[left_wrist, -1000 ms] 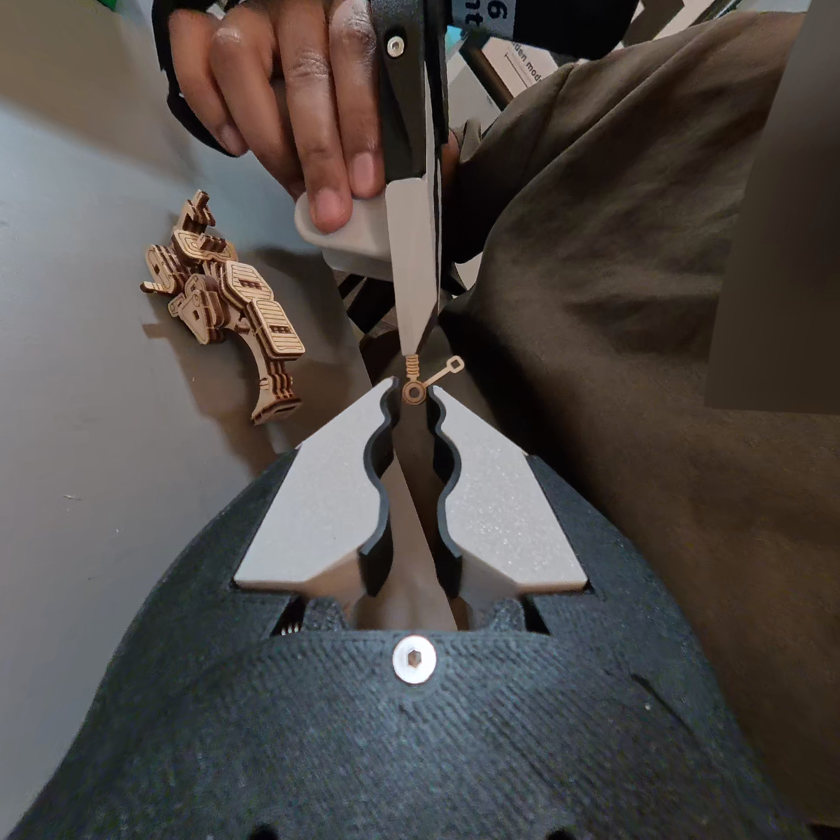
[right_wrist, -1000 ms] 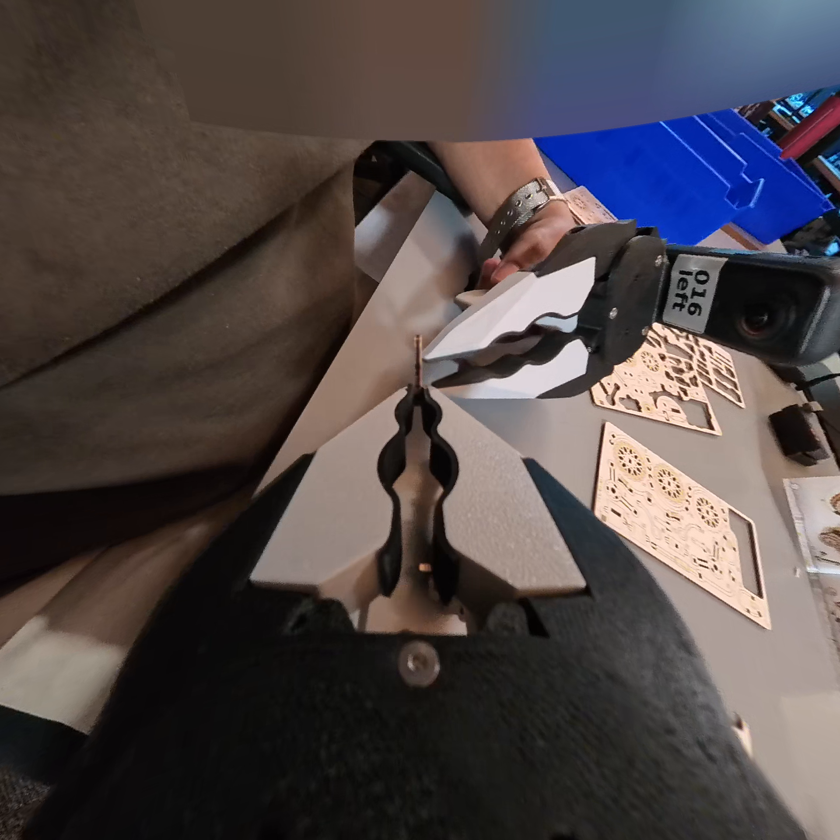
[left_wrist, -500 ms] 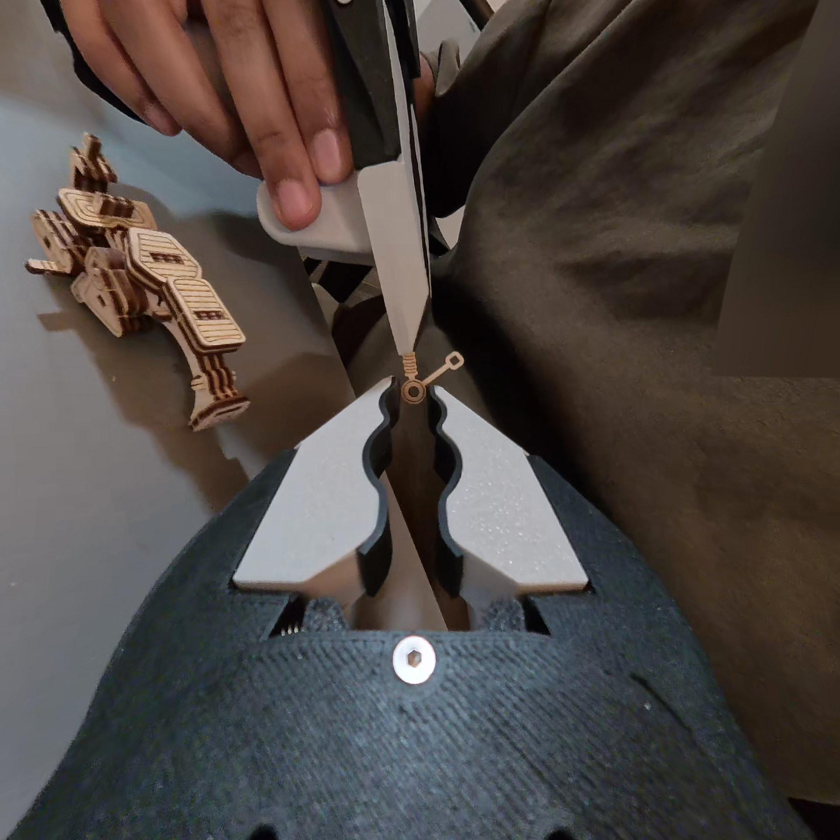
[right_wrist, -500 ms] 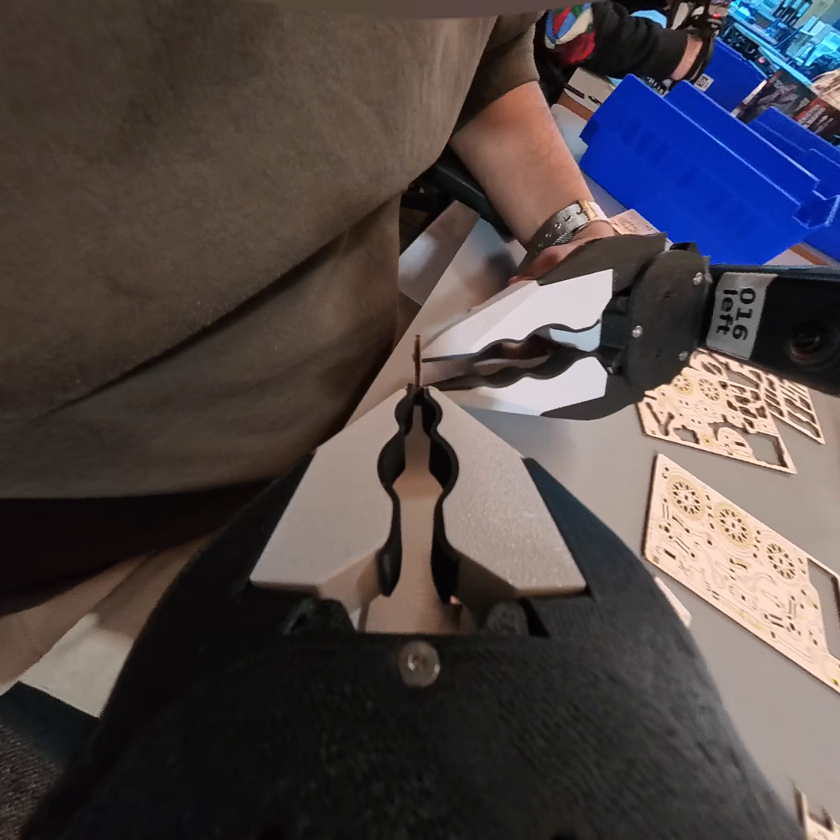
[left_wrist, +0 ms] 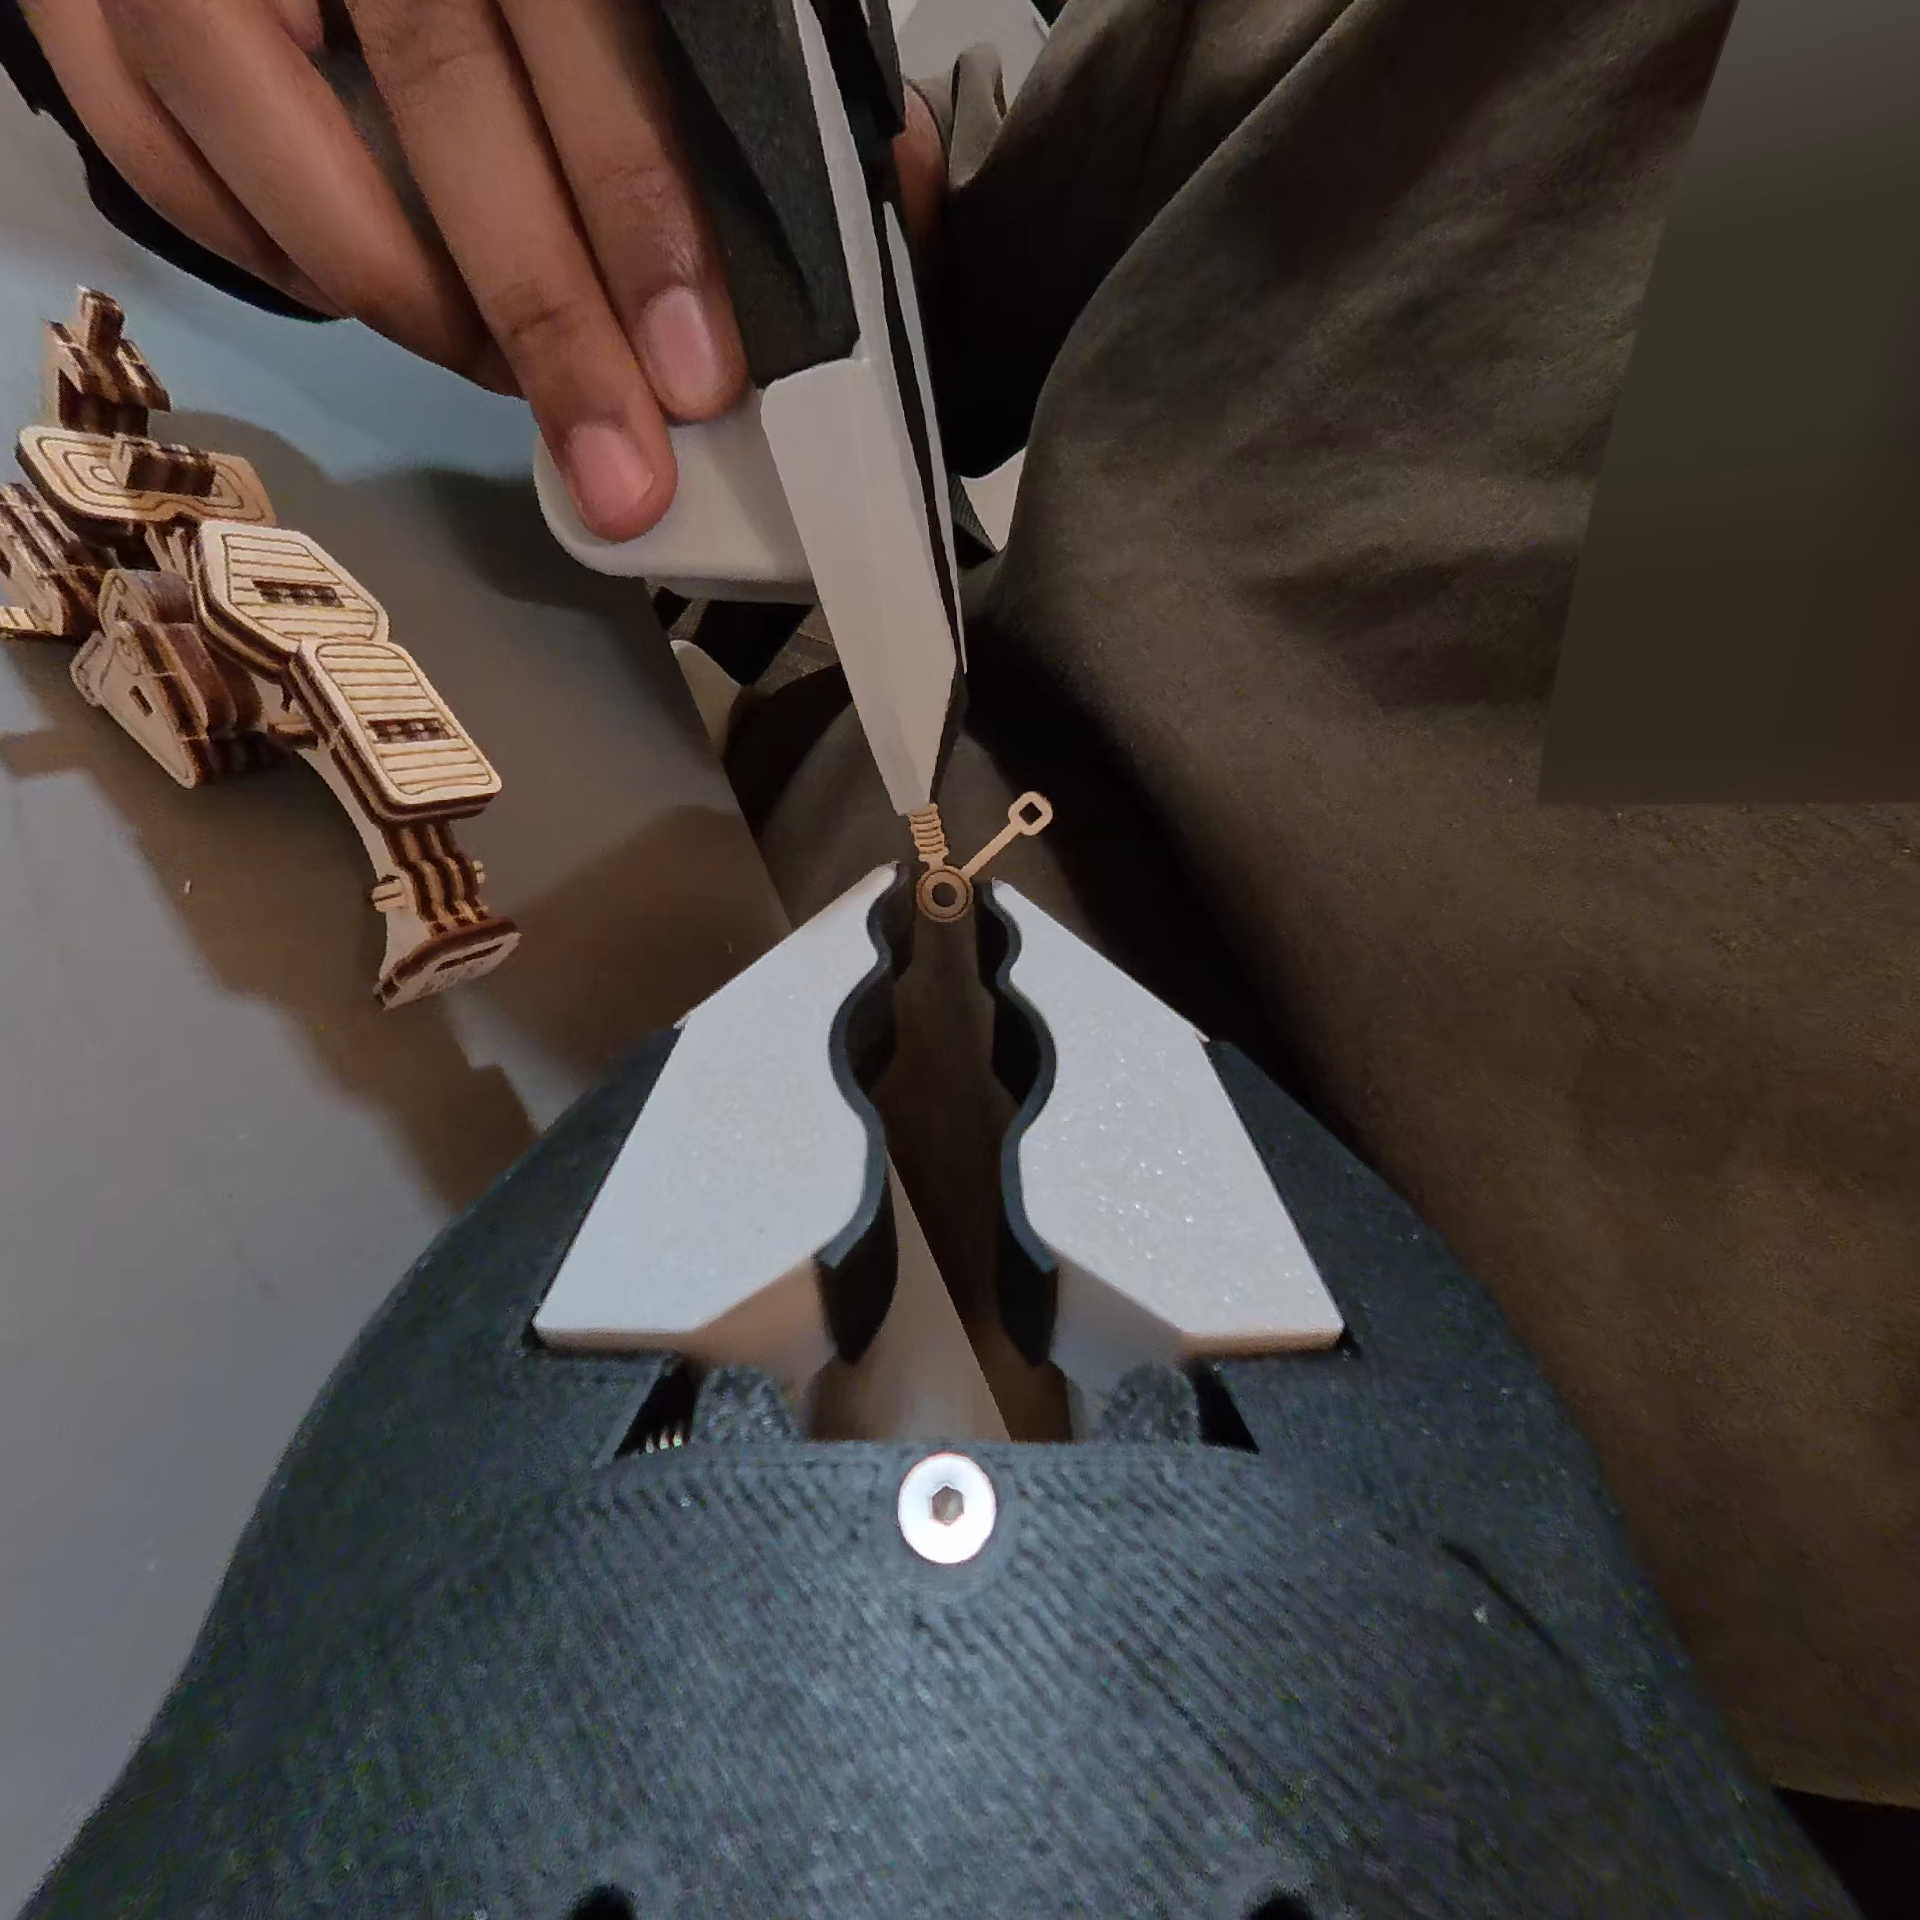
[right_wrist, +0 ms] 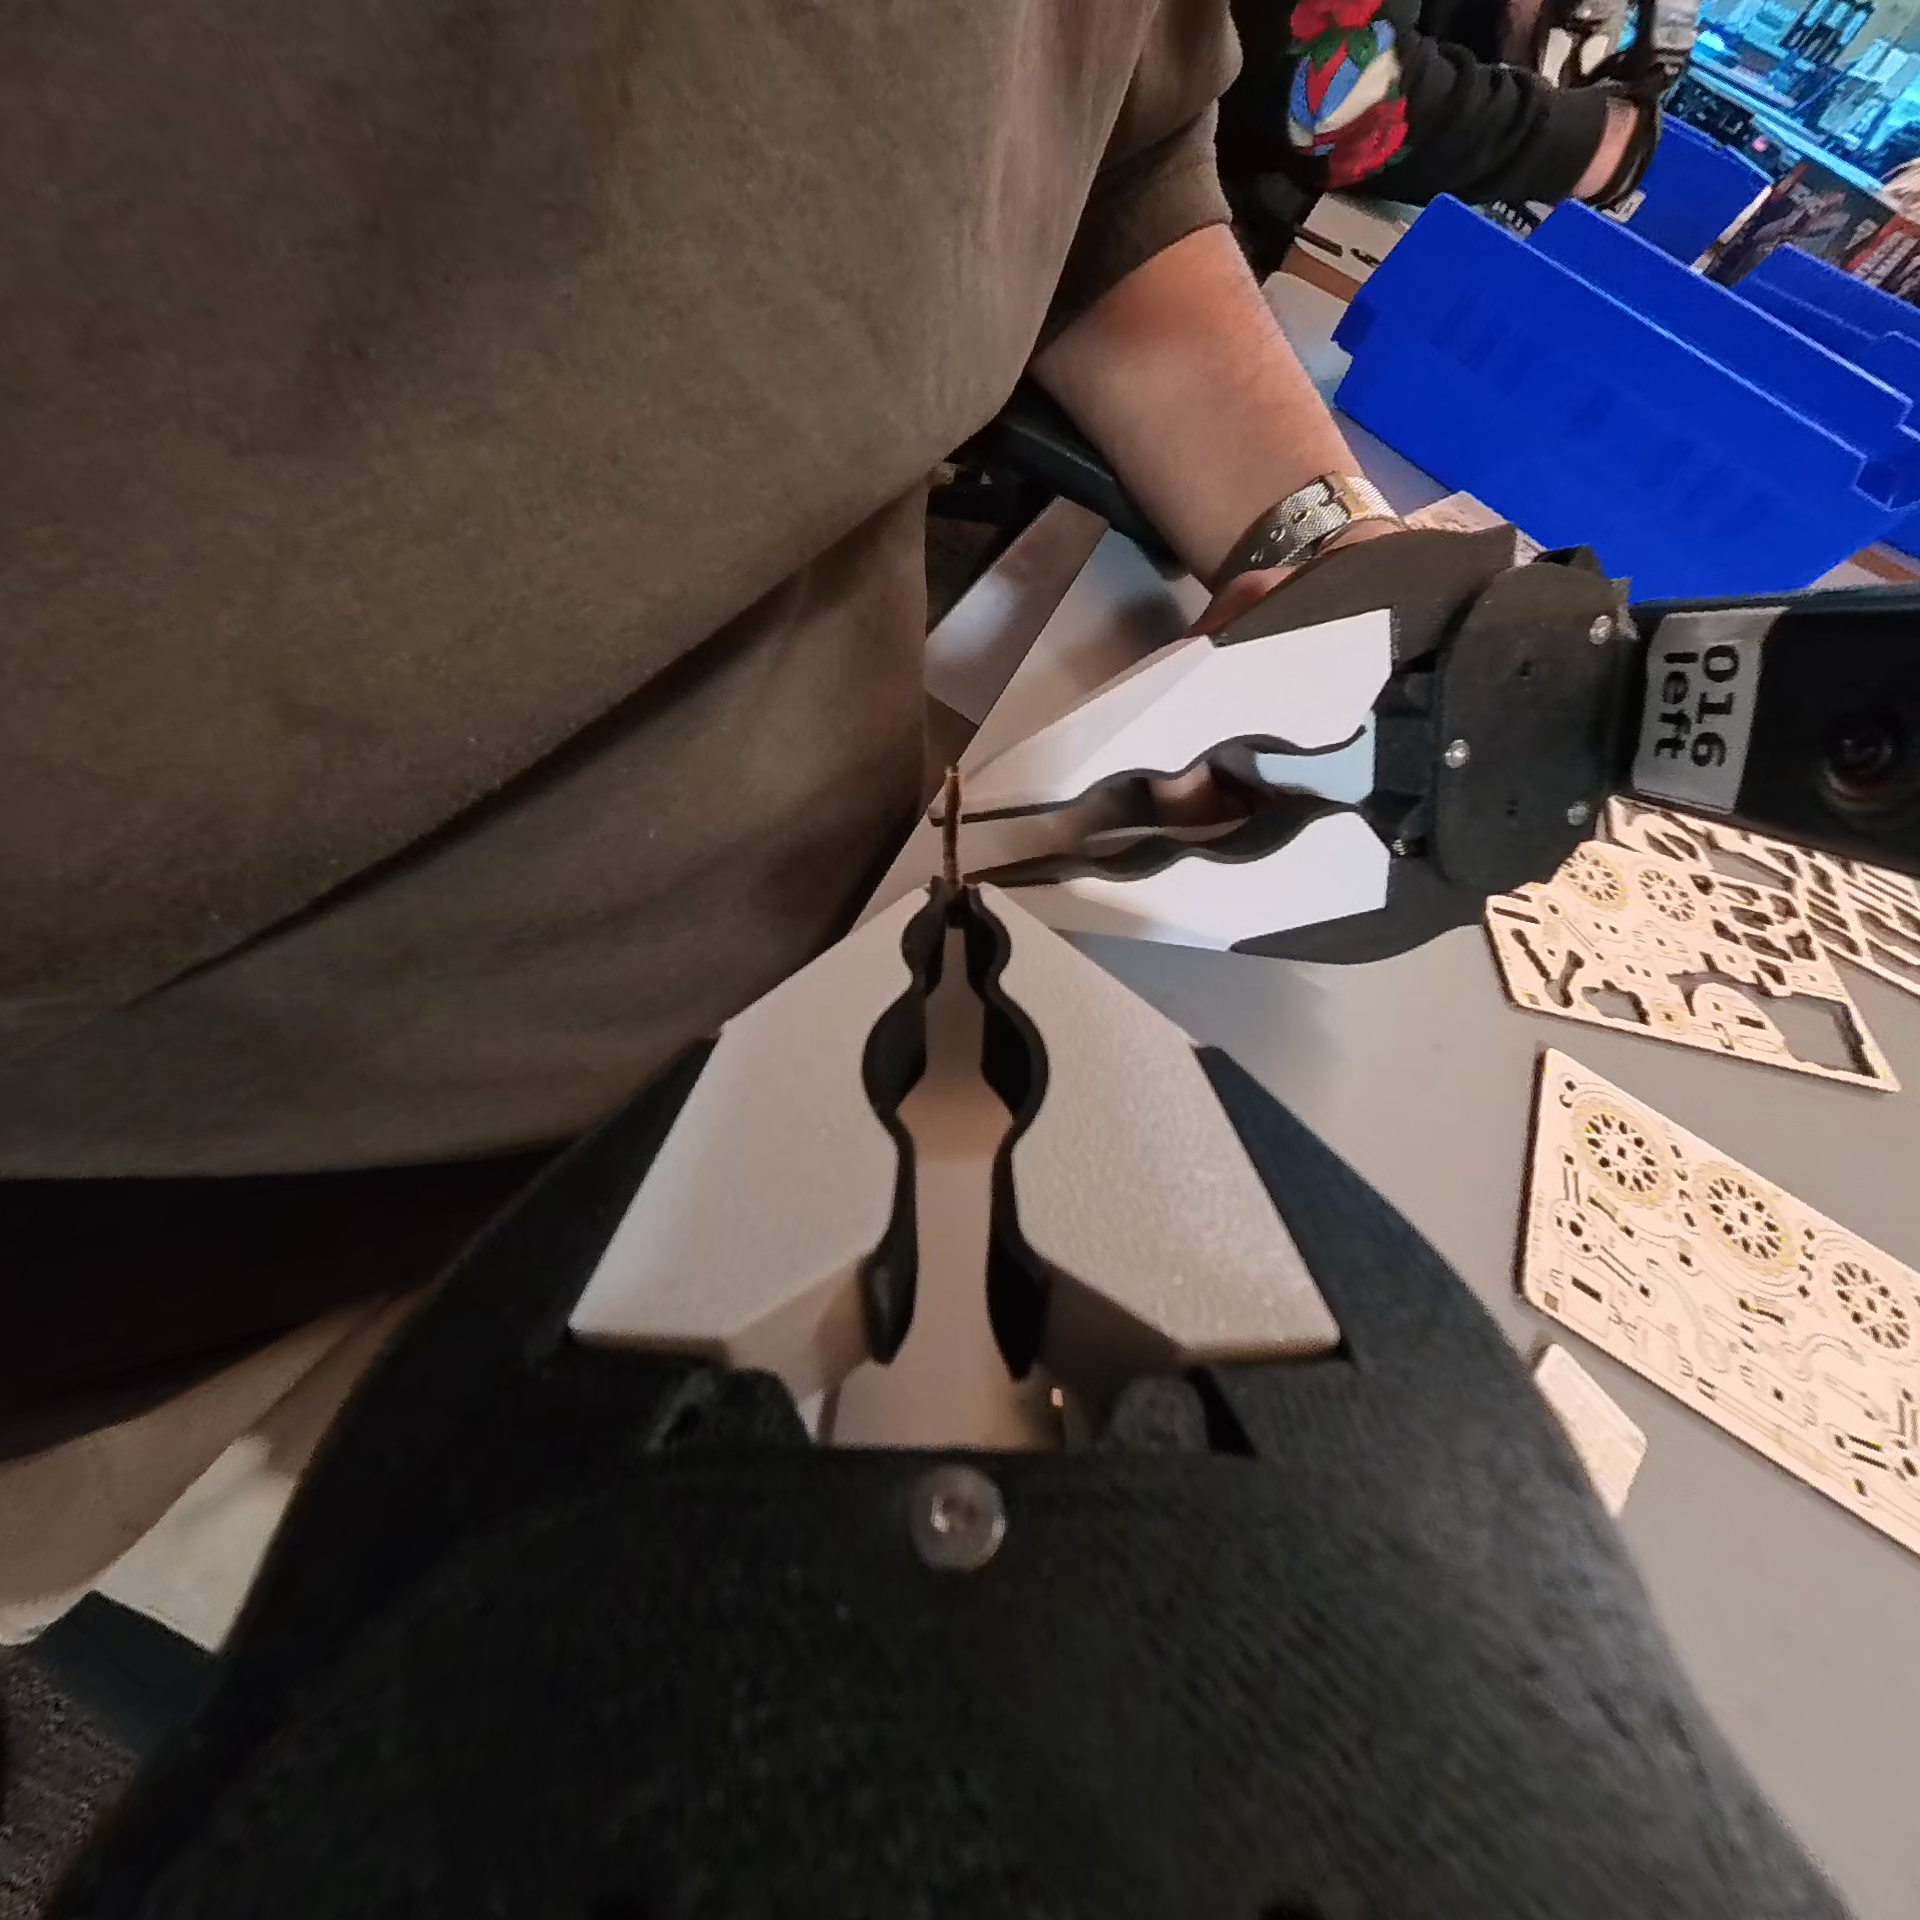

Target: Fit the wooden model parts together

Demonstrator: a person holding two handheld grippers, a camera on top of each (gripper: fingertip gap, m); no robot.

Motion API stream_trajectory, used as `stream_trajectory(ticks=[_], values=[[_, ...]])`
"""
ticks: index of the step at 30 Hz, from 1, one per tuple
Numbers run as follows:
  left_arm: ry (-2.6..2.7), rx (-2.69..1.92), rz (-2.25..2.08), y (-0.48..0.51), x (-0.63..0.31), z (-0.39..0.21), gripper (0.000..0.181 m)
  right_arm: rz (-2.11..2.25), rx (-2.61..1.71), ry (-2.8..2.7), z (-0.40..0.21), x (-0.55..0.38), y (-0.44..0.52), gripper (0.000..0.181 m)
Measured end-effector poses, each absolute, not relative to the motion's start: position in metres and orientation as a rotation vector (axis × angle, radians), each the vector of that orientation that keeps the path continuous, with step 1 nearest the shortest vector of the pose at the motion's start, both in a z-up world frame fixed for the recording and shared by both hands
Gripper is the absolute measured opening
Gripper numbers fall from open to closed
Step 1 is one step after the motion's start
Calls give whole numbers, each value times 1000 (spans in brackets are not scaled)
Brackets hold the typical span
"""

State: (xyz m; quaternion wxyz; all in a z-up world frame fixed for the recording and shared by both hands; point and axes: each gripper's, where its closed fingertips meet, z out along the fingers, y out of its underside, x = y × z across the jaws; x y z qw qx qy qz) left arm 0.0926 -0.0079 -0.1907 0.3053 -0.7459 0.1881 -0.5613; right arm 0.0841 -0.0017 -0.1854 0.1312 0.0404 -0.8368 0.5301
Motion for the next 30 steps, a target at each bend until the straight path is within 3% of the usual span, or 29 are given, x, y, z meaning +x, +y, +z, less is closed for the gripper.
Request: stream_trajectory(ticks=[2,6,9,15,21,30], values=[[493,-1970,-1482,-7,92,-190,9,1537,90,-2419,-184,81,0,4],[454,-1955,-1471,-2,87,-188,9,1520,-58,-2331,-176,62,11,34],[372,-1906,-1456,6,73,-179,9,1506,-216,-2207,-163,41,31,43],[86,-1814,-1363,33,27,-165,9,1484,-518,-1981,-140,18,65,45],[-155,-1921,-1269,50,2,-192,9,1351,-713,-2004,-168,23,63,47],[-363,-1971,-1435,57,1,-208,8,1002,-620,-2164,-210,21,52,48]])
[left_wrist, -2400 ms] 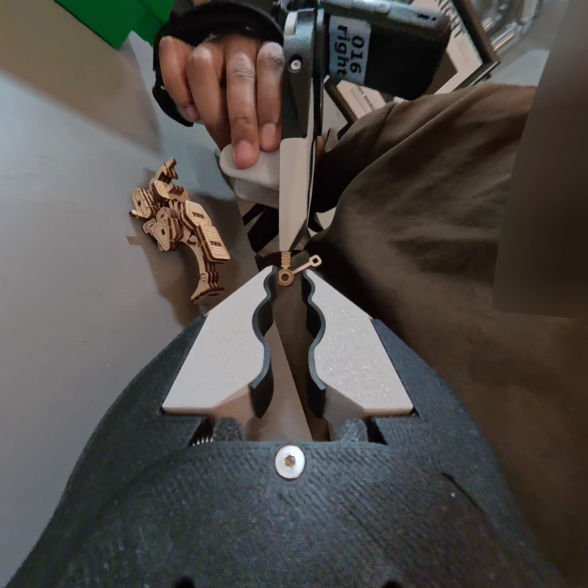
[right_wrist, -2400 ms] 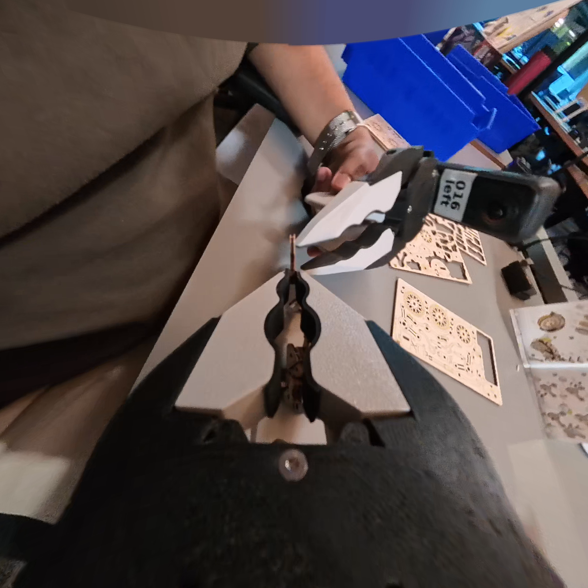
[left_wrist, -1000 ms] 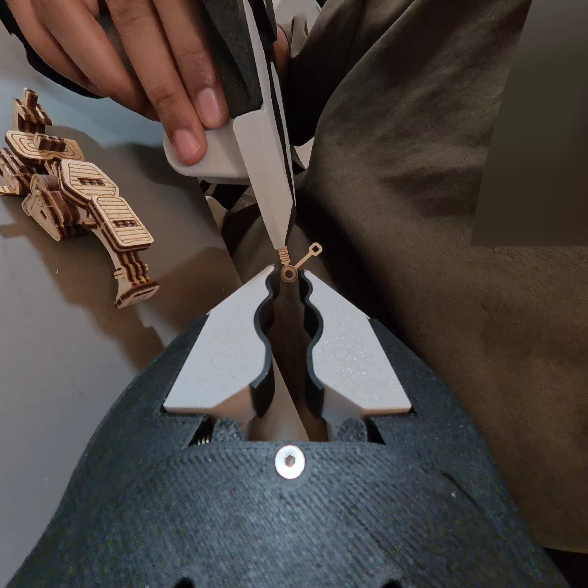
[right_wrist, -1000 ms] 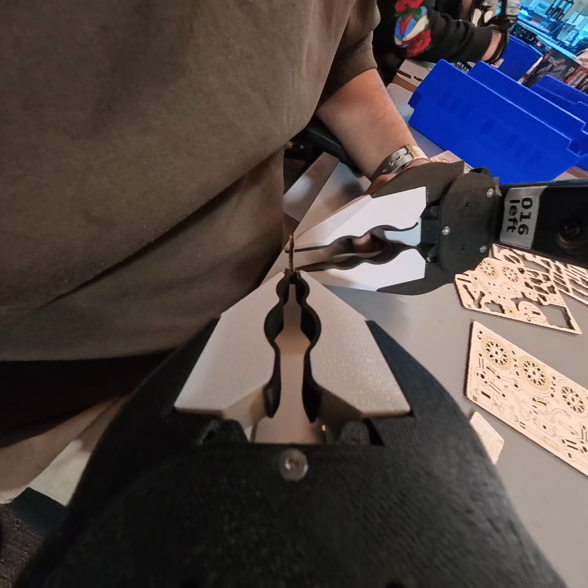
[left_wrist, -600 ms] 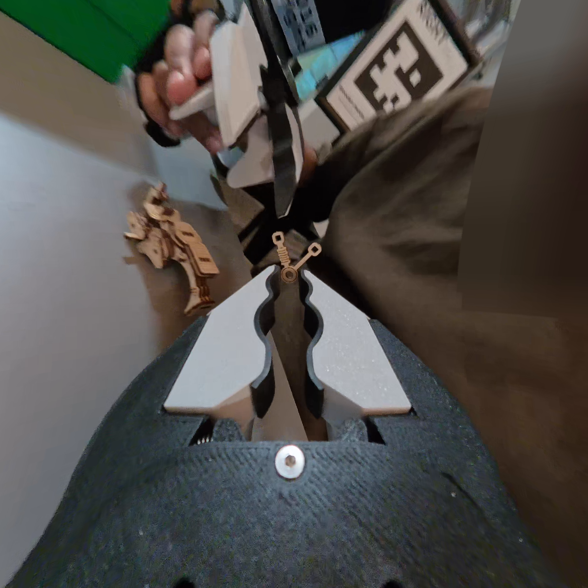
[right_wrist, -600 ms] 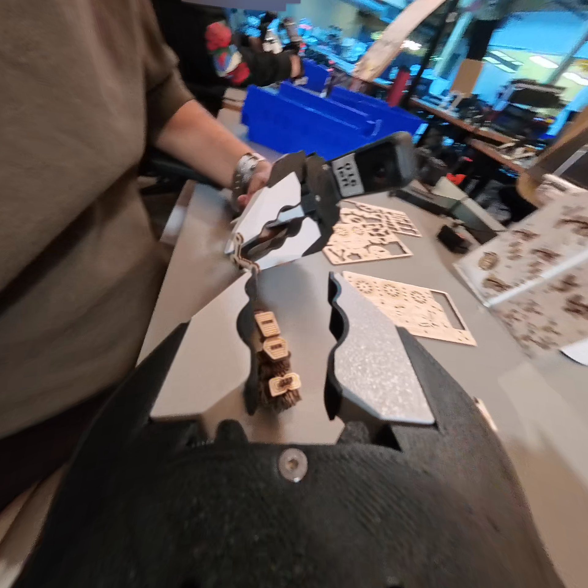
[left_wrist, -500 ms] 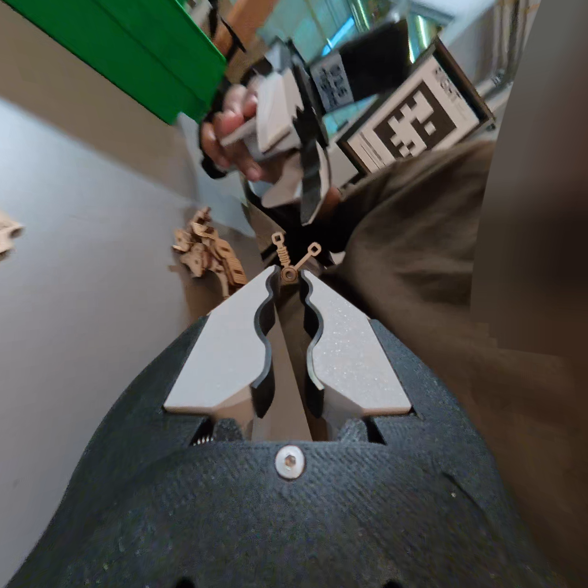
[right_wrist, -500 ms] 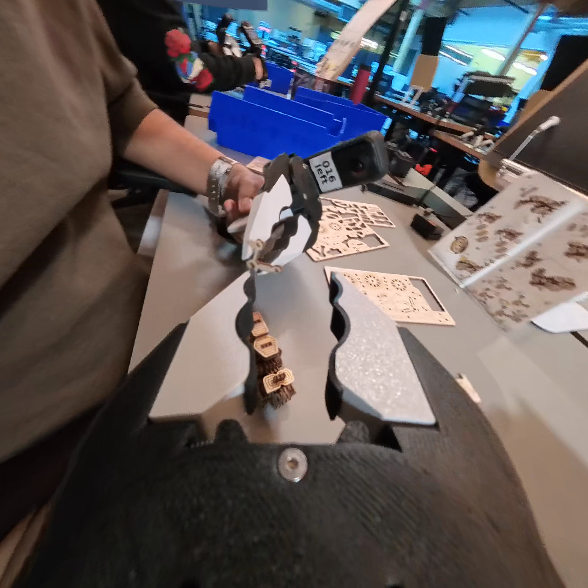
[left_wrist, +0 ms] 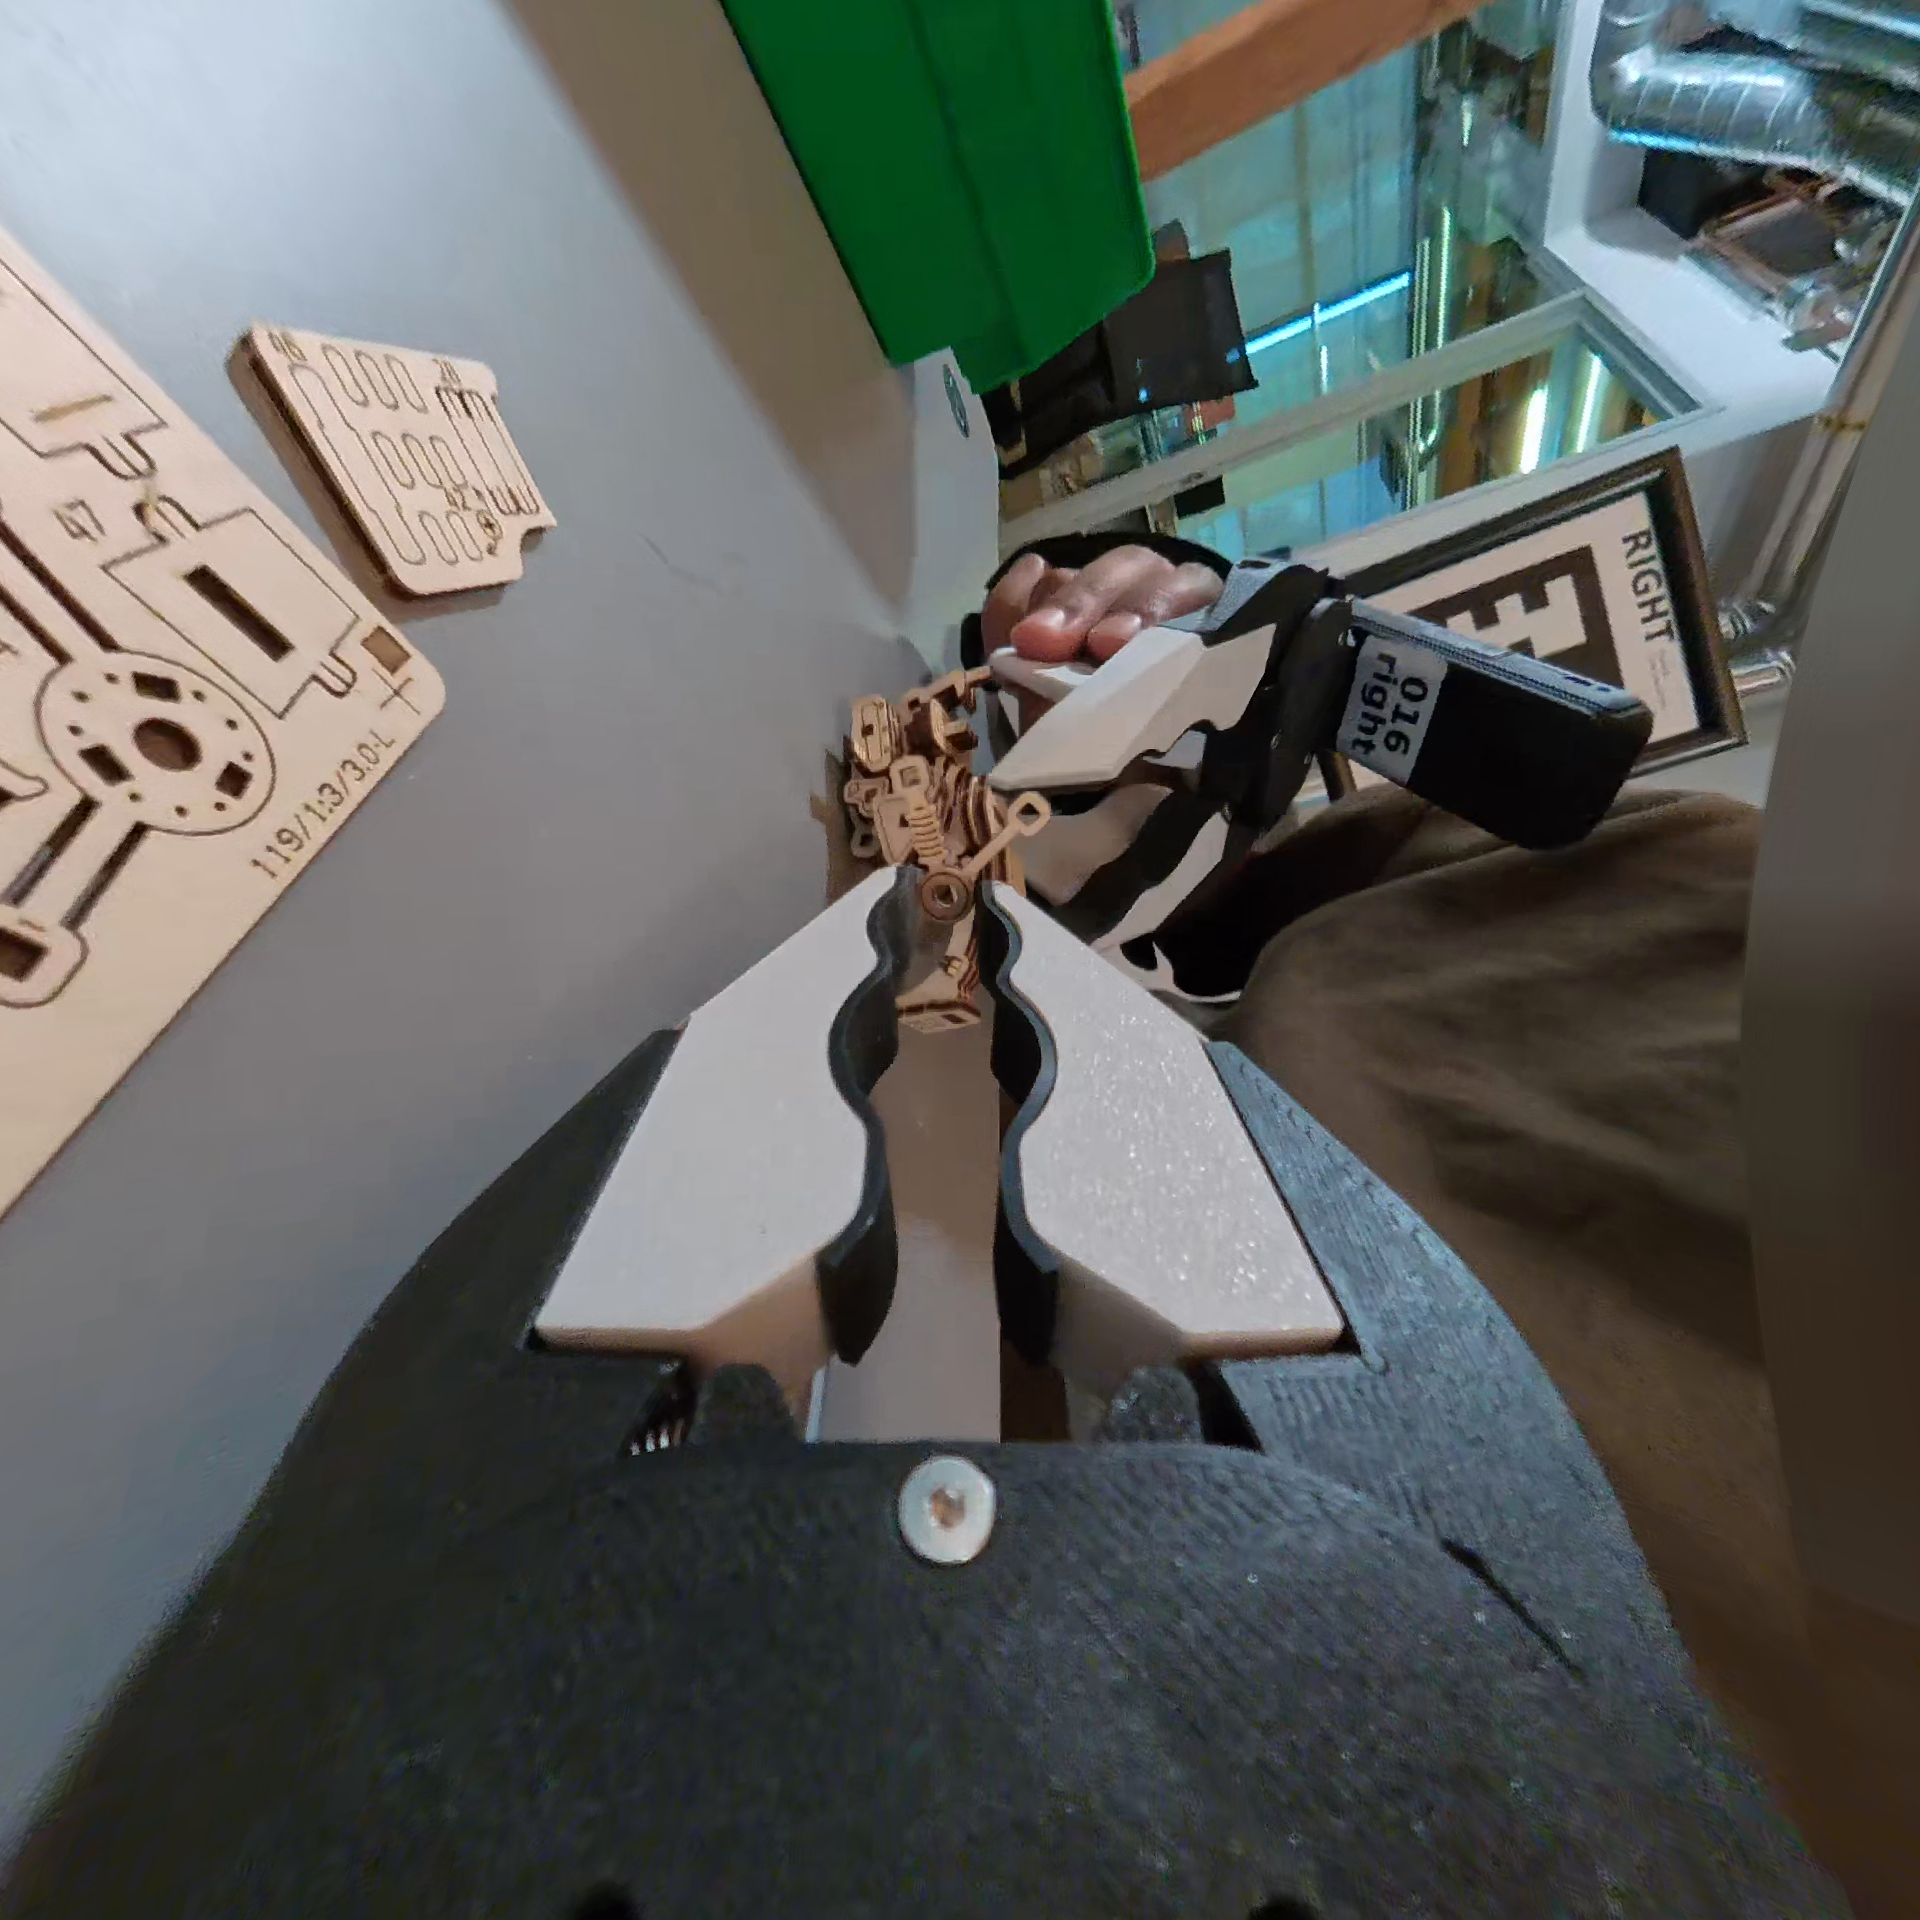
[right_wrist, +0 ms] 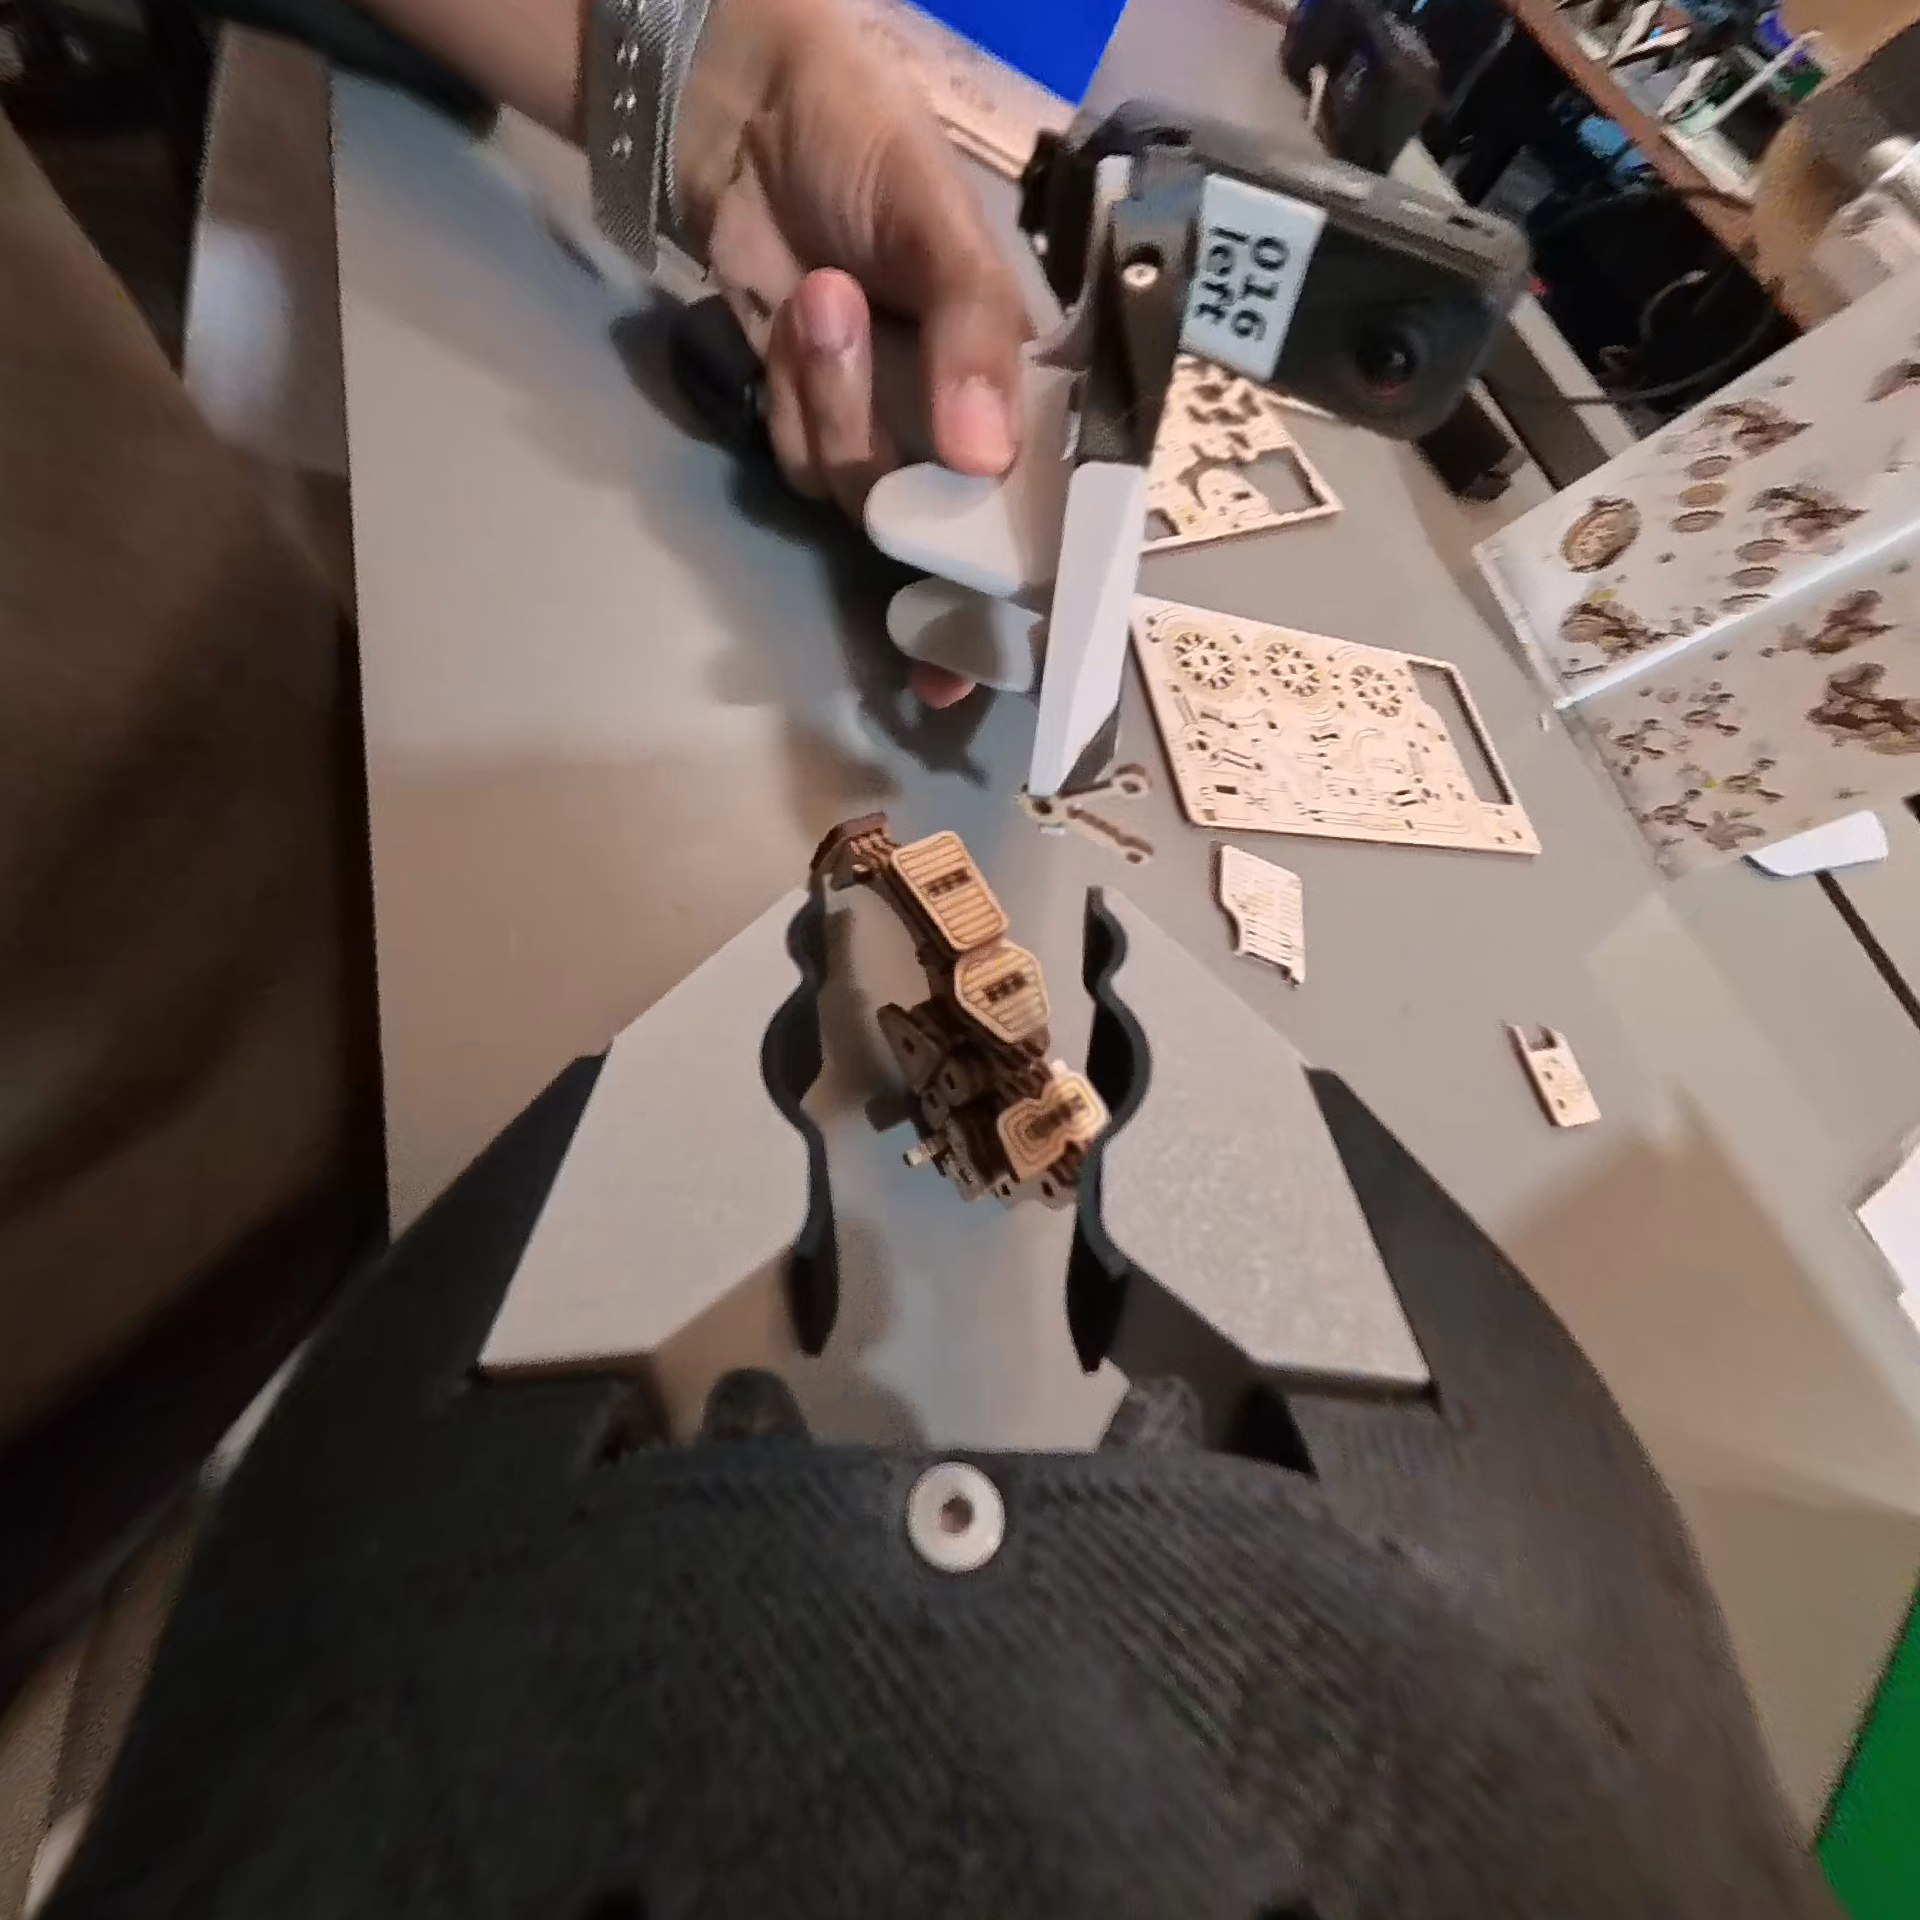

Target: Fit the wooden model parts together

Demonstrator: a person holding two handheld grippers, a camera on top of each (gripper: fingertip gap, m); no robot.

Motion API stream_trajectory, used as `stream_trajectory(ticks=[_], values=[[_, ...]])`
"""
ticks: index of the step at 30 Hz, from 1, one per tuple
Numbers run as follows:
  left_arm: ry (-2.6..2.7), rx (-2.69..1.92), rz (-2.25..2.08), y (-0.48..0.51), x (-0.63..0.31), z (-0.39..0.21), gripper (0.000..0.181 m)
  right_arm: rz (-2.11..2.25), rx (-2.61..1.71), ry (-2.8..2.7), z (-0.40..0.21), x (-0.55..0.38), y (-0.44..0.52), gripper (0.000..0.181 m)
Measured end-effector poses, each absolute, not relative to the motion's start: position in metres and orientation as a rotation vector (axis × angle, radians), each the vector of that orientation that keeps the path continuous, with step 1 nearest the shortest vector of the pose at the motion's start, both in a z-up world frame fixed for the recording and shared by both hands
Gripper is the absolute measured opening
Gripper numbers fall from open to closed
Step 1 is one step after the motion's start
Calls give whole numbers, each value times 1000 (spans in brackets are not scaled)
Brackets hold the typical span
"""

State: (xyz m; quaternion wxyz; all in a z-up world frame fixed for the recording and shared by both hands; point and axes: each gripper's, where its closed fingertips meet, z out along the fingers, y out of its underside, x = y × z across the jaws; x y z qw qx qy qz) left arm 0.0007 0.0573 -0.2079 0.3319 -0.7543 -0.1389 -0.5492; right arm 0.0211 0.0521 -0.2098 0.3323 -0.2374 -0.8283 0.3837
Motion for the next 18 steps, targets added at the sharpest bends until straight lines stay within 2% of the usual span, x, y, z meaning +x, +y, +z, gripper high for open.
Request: stream_trajectory(ticks=[11,18], values=[[-296,-2012,-1668,50,19,-208,9,1086,-636,-2223,-212,15,48,46],[-263,-2069,-1612,49,23,-214,9,1045,-572,-2270,-218,21,48,45]])
